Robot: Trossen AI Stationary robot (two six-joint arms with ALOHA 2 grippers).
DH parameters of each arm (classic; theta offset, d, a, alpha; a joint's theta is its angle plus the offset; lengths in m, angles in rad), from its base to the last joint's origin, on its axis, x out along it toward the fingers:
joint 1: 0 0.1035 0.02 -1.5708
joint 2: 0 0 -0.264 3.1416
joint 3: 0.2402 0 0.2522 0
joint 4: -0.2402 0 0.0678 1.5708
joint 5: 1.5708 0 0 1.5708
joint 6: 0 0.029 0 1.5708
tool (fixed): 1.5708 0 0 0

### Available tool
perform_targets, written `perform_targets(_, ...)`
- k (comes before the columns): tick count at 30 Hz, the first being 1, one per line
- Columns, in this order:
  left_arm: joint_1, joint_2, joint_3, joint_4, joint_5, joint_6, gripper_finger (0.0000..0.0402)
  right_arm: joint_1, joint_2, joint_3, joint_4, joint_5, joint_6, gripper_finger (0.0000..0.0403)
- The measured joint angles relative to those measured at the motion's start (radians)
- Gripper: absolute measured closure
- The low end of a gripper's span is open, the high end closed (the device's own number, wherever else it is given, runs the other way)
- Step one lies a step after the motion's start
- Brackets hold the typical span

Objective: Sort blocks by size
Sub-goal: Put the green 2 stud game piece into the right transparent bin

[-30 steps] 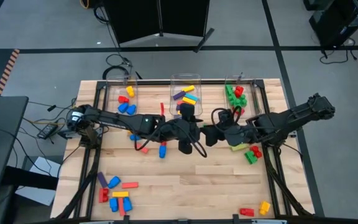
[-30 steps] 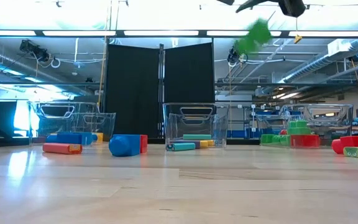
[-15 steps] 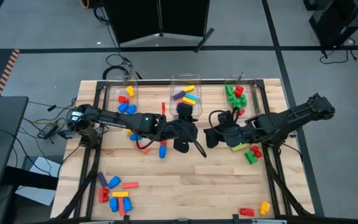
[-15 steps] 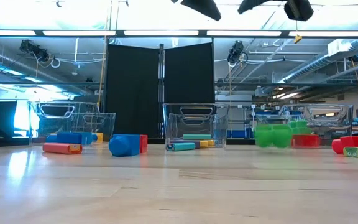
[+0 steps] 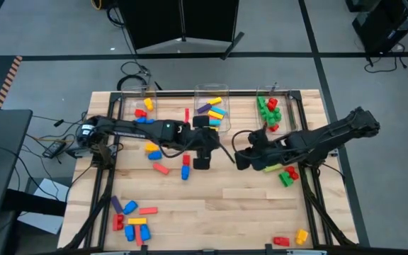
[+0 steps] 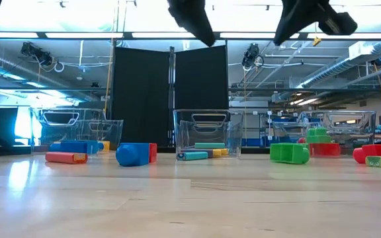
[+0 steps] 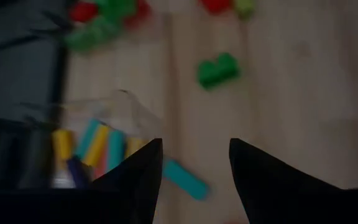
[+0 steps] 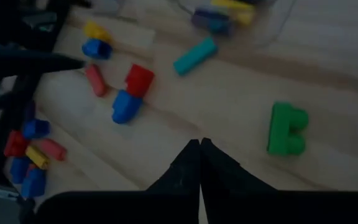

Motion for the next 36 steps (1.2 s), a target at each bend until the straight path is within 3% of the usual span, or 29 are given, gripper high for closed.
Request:
perform_targets(6,0.012,-0.082,-0.102,-0.012,0.095,-0.046,0.0208,-0.036,0.081,-0.001,0.016,-0.13,0.007,0.0392)
perform_targets(12,0.01,-0.325,-0.419,0.166,0.096,-0.148,0.0208,-0.059,0.171,0.013,0.004,-0.219,0.007,0.0394)
perform_targets(18,-0.011,-0.604,-0.705,0.255,0.095,-0.304,0.0208,-0.116,0.23,0.016,-0.023,-0.228,-0.031,0.0375)
perform_targets(24,-0.054,-0.815,-0.859,0.285,0.094,-0.456,0.0208,-0.198,0.285,0.016,-0.033,-0.241,-0.116,0.0315)
perform_targets(27,-0.07,-0.878,-0.893,0.282,0.095,-0.498,0.0208,-0.229,0.326,0.016,-0.042,-0.193,-0.127,0.0273)
perform_targets(36,-0.096,-0.91,-0.93,0.282,0.092,-0.572,0.0208,-0.29,0.445,0.011,-0.098,-0.223,-0.174,0.0141)
